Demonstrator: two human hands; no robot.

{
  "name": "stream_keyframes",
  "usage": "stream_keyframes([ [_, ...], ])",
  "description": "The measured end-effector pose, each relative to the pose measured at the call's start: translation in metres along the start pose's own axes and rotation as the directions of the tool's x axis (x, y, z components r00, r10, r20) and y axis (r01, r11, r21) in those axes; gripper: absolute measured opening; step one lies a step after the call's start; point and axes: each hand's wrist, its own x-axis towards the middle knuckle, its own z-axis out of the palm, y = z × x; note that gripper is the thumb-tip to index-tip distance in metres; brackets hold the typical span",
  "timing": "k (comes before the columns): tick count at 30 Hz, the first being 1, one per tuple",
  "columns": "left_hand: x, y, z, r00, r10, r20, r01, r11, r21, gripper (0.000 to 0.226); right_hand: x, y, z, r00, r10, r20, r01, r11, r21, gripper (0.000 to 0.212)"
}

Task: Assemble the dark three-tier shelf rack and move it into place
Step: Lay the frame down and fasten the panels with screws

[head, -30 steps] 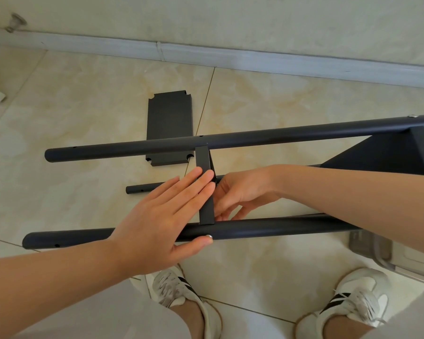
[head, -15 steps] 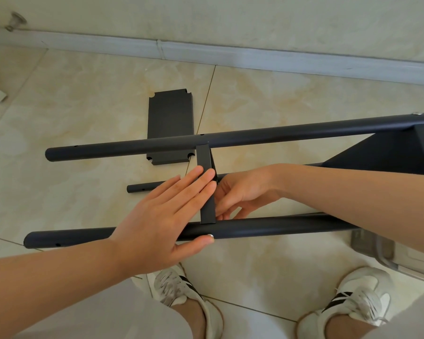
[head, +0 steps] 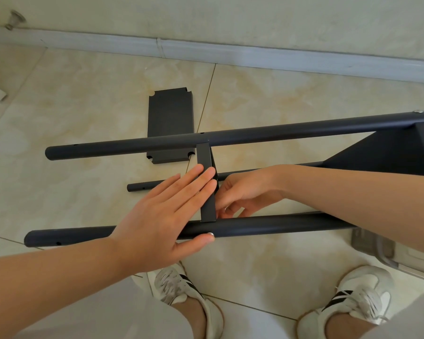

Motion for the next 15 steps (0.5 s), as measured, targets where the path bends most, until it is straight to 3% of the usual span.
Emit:
stream_keyframes([
  [10, 0.0, 0.0, -0.001, 1.0, -0.002, 0.006, 0.002, 1.0, 0.006, 0.075, -0.001, -0.007, 0.002, 0.999, -0.018, 0.027, 0.018, 0.999, -0.032, 0.018],
  [15, 0.001, 0.001, -0.001, 1.0, -0.004, 0.001, 0.004, 1.0, -0.001, 0.076, -0.002, -0.01, 0.004, 1.0, -0.016, -0.013, 0.014, 0.993, -0.12, 0.031],
])
